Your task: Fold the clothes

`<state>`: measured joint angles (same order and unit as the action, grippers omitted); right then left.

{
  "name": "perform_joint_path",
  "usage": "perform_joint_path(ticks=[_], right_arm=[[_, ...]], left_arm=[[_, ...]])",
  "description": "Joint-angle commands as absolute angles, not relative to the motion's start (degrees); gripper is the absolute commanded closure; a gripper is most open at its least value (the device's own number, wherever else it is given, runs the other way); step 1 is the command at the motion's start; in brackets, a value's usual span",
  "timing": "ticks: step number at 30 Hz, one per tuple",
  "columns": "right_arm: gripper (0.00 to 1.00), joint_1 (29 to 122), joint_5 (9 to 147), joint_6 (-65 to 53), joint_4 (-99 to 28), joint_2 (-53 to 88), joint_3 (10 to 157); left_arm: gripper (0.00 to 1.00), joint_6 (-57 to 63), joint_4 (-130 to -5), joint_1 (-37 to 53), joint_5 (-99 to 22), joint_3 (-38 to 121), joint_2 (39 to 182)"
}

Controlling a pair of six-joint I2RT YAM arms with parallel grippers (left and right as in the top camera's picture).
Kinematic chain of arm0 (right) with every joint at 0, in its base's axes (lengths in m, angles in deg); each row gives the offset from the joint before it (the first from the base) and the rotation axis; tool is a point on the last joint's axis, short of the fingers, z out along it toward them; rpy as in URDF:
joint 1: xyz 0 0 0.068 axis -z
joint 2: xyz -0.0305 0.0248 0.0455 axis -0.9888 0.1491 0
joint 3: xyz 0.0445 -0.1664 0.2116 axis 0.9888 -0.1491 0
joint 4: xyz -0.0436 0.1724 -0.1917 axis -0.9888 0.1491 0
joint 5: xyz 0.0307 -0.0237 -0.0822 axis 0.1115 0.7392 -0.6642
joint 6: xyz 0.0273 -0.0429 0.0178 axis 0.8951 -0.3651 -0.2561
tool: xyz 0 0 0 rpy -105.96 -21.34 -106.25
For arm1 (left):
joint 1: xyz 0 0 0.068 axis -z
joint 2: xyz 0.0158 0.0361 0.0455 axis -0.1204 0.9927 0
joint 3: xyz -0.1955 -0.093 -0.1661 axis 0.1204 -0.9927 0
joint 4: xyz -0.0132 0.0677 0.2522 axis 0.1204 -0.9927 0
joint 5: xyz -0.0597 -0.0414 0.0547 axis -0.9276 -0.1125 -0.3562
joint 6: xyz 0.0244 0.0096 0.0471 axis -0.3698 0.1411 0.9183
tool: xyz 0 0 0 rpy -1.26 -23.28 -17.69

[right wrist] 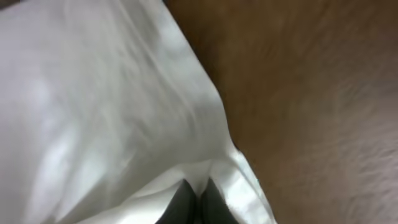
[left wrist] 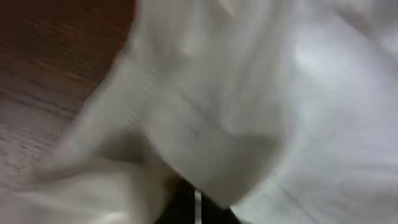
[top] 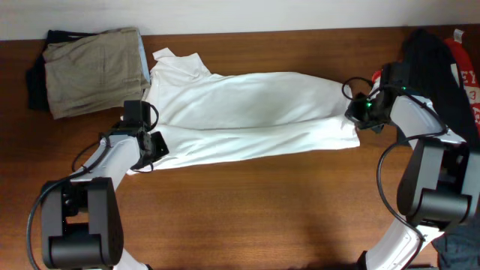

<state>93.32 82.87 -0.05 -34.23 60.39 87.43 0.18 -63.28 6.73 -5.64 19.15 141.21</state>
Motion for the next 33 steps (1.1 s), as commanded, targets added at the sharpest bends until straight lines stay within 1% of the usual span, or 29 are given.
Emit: perform_joint_path(ticks=[1,2,3,4,6,8,9,10,11,12,13,14,15,16,17,19,20,22,24,26,30,31,33], right_arm=[[0.85,93.41,75.64,0.56,-37.03,60.91,88.39],[0.31,93.41,75.33,0.58,-37.1,60.91,88.39],[0.14,93.41,74.26,0.62,-36.55,60.91,88.41],[0.14,93.7,71.73,0.6,-35.39,60.87,88.65],[0.12,95.27,68.21,0.56,-28.97,60.82,93.13],[0.12,97.32,69.65,0.47,-19.15,60.82,101.5],[0.22,97.94,74.81,-1.6,-13.23,60.82,106.09],[0.42,97.87,81.19,-4.95,-8.22,60.82,108.78],[0.62,97.04,86.46,-7.38,-5.16,60.89,108.54],[0.75,95.49,87.35,-9.71,-4.66,61.0,106.92],[0.85,94.07,87.33,-10.44,-5.05,61.02,105.28],[0.88,92.12,87.31,-10.54,-6.63,61.04,102.51],[0.88,91.27,87.31,-10.54,-7.76,61.04,101.02],[0.89,89.46,87.09,-9.87,-11.85,61.15,95.93],[0.92,88.97,86.83,-8.49,-14.96,61.26,91.97],[0.92,88.97,85.26,-8.38,-21.01,61.28,86.55],[0.92,89.0,83.14,-7.07,-23.85,61.33,84.61],[0.96,89.46,81.5,-4.4,-27.7,61.35,82.64],[0.96,90.22,79.09,-4.25,-29.32,61.35,82.53],[0.96,91.27,76.91,-3.2,-29.21,61.35,82.49],[0.96,93.87,76.73,-2.7,-24.62,61.35,82.49],[0.96,94.61,75.75,-0.58,-23.0,61.35,82.49],[0.96,96.19,69.8,6.35,-15.92,61.33,82.49]], left_arm=[[0.89,0.29,-61.16,6.25,-2.63,19.04,142.0],[0.66,0.29,-60.22,6.25,-2.63,19.08,142.0],[0.62,0.31,-60.04,6.25,-2.52,19.23,141.98],[0.61,0.31,-60.35,6.25,-2.15,19.89,141.76],[0.61,0.55,-61.7,6.25,-0.4,22.32,139.75],[0.61,0.75,-65.03,6.25,2.31,26.82,136.43],[0.61,0.75,-67.43,6.38,0.89,29.31,134.37],[0.62,0.75,-68.81,6.55,-2.34,30.45,132.89],[0.78,0.75,-69.83,6.99,-8.03,30.42,132.23],[0.95,0.73,-70.56,7.52,-10.98,29.99,133.04],[0.99,0.71,-71.82,8.02,-11.74,29.94,134.22],[0.99,0.71,-73.2,8.48,-11.81,29.9,135.93],[0.99,0.73,-73.75,8.7,-11.81,29.9,137.43],[0.99,0.71,-74.34,8.67,-11.81,29.9,140.08],[0.99,0.71,-75.04,8.67,-11.87,29.9,143.12],[0.99,0.71,-74.66,8.37,-10.58,29.9,147.75],[0.99,0.69,-74.29,8.11,-8.86,29.9,149.39],[0.99,0.69,-74.05,7.47,-8.22,29.9,151.64],[0.99,0.69,-74.03,6.64,-7.7,29.9,152.84],[0.99,0.71,-74.05,5.72,-7.68,29.9,152.86],[0.98,0.71,-75.19,5.09,-7.68,29.9,152.86],[0.99,0.71,-75.65,5.07,-7.68,29.92,152.86],[0.99,0.73,-77.88,5.09,-7.85,29.94,152.52]])
